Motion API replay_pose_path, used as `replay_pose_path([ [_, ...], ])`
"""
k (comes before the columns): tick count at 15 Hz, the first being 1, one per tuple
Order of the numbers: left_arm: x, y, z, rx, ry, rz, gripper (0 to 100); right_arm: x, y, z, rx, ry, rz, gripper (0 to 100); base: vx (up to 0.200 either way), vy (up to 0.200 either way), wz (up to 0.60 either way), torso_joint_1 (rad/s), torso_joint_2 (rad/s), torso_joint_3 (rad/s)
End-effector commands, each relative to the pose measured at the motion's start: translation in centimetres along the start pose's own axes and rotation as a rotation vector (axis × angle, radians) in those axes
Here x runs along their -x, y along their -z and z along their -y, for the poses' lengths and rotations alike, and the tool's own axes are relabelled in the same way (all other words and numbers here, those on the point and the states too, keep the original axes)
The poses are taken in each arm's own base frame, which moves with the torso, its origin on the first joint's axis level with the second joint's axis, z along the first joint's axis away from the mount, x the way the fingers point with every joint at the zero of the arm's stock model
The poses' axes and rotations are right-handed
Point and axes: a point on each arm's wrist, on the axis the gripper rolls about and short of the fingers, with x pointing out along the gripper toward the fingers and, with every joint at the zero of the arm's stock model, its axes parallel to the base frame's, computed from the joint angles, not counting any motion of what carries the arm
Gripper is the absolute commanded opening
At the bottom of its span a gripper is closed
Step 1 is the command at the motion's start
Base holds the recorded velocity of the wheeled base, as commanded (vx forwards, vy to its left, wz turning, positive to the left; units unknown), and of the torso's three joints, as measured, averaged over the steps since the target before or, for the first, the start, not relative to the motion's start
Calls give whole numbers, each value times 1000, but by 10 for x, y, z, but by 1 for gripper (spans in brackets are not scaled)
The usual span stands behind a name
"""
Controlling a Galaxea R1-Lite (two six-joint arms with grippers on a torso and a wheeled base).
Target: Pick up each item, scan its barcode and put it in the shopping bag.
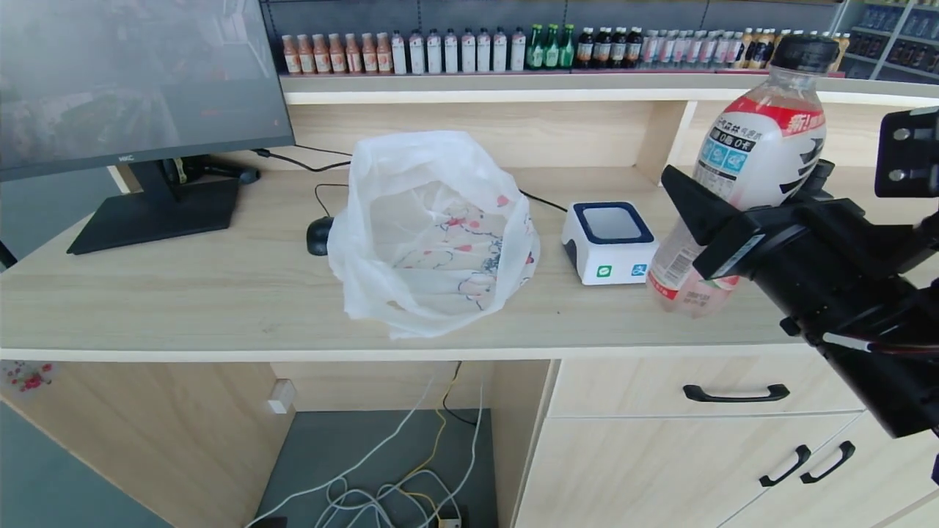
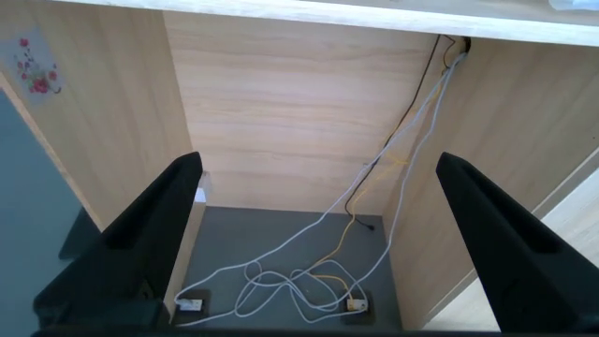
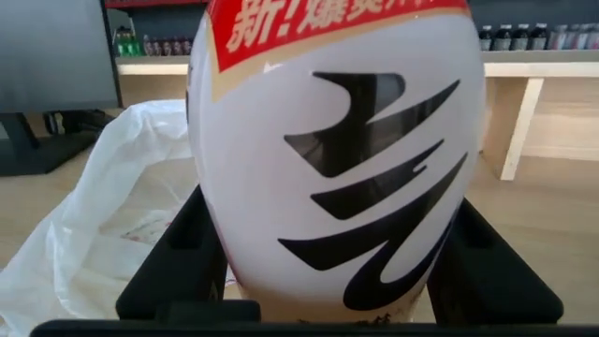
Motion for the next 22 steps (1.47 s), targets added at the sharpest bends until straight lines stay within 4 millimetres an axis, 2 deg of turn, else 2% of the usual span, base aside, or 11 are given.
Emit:
replay_pose_path([
  [1, 0, 0, 0, -1, 1, 1, 100, -3, -3, 0, 25, 7, 17, 0, 0, 0, 0, 0, 0, 0],
  [6, 0, 0, 0, -1, -1, 1, 100, -14, -8, -2, 154, 64, 25, 0, 0, 0, 0, 0, 0, 0],
  [8, 0, 0, 0, -1, -1, 1, 100, -29, -19, 7, 281, 126, 38, 0, 0, 0, 0, 0, 0, 0],
  [13, 0, 0, 0, -1, -1, 1, 100, -64, -41, -1, 449, 122, 62, 0, 0, 0, 0, 0, 0, 0],
  [19, 0, 0, 0, -1, -1, 1, 100, -84, -30, -9, 639, -69, 142, 0, 0, 0, 0, 0, 0, 0],
  [22, 0, 0, 0, -1, -1, 1, 100, -95, -16, 7, 734, -206, 191, 0, 0, 0, 0, 0, 0, 0],
])
